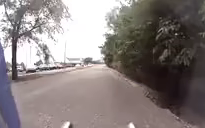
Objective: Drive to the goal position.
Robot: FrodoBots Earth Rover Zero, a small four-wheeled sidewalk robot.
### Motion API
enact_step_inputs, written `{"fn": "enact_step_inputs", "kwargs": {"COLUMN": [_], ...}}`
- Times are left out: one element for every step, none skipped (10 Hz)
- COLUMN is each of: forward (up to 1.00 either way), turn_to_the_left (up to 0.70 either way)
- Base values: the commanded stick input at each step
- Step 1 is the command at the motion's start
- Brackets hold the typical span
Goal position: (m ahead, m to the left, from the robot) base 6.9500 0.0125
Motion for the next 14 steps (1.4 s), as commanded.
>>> {"fn": "enact_step_inputs", "kwargs": {"forward": [0.6,0.6,0.6,0.6,0.6,0.6,0.6,0.6,0.6,0.6,0.6,0.6,0.6,0.6], "turn_to_the_left": [0.12,0.03,0.0,0.0,0.0,0.0,0.0,0.0,0.0,0.0,0.0,0.0,0.0,0.0]}}
